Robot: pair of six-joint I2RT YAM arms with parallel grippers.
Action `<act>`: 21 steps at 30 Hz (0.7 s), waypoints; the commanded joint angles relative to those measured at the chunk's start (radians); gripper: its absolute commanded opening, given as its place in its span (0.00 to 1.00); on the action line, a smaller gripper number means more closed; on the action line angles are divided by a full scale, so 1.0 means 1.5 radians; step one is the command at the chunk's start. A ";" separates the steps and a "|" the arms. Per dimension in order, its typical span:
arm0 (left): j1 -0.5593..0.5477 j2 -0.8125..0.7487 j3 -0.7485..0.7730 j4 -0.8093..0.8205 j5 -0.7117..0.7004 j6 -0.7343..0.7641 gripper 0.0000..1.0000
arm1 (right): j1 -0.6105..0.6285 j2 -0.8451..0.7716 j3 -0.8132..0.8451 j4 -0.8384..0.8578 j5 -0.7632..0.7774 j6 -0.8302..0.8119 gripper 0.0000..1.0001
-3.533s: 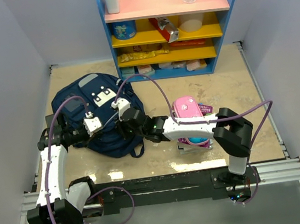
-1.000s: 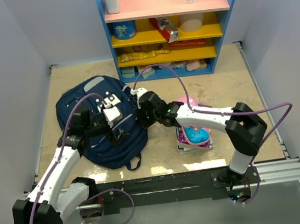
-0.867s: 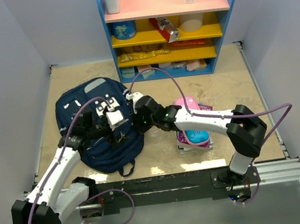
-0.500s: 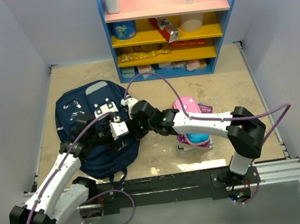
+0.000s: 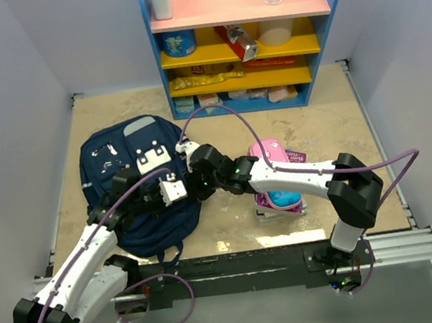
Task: Pack the student bag
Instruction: Zip the student bag at the center of the board.
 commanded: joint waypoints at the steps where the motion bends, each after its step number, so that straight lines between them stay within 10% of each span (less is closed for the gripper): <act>1: 0.002 0.001 0.004 -0.017 -0.005 0.016 0.00 | -0.019 -0.035 0.048 0.034 0.003 -0.025 0.00; 21: 0.001 0.011 0.048 -0.164 0.098 0.143 0.00 | -0.116 0.130 0.247 0.015 -0.057 -0.120 0.00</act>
